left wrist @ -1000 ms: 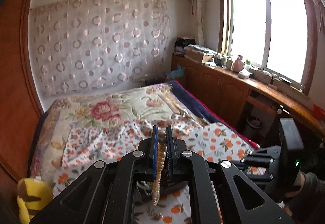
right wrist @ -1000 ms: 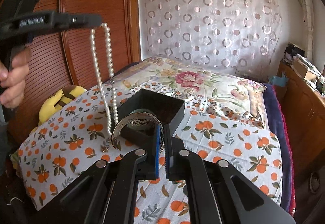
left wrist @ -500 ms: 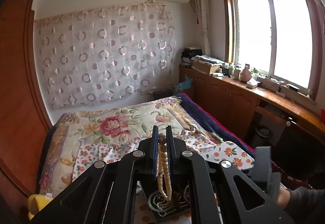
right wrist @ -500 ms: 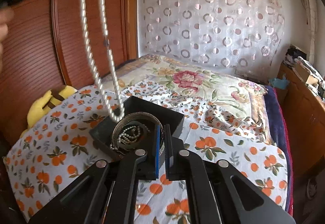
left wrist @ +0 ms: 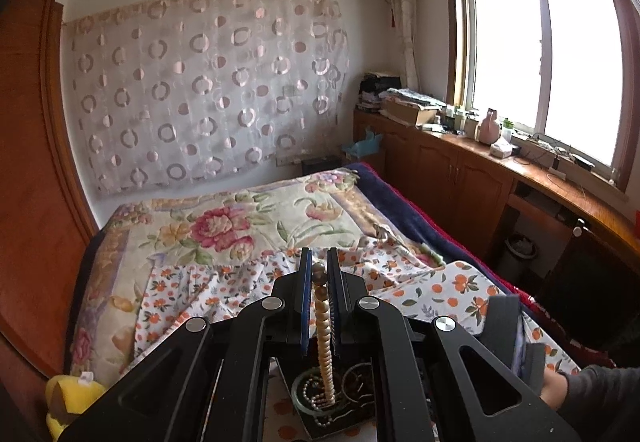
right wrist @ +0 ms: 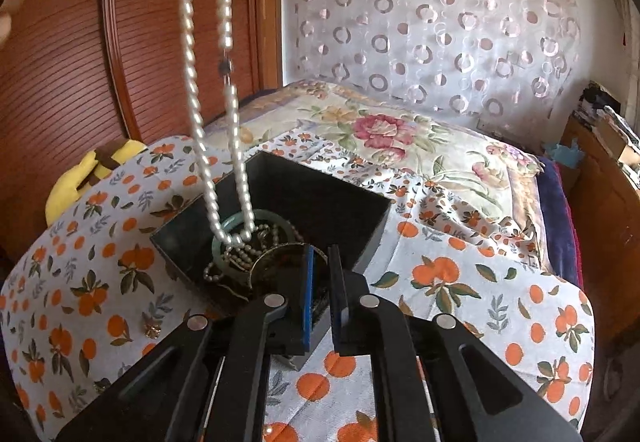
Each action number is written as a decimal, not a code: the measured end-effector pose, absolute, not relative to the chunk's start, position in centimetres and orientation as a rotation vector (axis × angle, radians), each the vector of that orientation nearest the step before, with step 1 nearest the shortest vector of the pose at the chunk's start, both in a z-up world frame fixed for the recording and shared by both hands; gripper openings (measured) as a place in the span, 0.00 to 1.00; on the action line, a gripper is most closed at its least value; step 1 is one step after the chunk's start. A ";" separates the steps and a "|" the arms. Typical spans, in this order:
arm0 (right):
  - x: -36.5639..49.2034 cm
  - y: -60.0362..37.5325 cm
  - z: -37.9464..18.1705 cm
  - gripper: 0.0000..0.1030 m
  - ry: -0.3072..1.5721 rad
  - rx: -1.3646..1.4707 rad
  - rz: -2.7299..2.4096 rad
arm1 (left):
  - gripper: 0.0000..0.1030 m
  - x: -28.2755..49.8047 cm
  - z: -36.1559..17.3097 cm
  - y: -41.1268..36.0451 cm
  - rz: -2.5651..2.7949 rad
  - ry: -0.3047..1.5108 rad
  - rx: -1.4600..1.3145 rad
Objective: Organize jewelry
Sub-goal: 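Carry the pearls and silver bangle over the black box and open both tools, then move both tools back to the remaining jewelry on the cover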
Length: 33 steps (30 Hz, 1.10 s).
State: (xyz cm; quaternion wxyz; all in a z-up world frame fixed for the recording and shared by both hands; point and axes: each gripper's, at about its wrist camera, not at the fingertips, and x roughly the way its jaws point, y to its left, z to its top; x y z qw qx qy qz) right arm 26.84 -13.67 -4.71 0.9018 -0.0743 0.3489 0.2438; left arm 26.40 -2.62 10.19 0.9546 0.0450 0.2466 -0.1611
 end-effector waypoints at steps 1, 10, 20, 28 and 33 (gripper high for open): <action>26.7 -14.0 -4.5 0.10 0.717 -0.142 0.505 | 0.06 26.5 9.9 -2.8 -0.329 0.506 0.093; 25.0 -16.2 -3.6 0.10 0.697 -0.092 0.484 | 0.07 27.9 7.4 -3.5 -0.321 0.554 0.119; 21.6 -17.2 -4.0 0.10 0.728 -0.067 0.494 | 0.29 26.8 3.3 -2.3 -0.281 0.625 0.118; 17.3 -16.1 -6.3 0.10 0.814 -0.107 0.552 | 0.44 21.5 -1.8 -1.4 -0.289 0.691 0.107; 14.7 -15.1 -7.1 0.14 0.839 -0.128 0.591 | 0.45 17.9 -4.7 -0.9 -0.279 0.739 0.107</action>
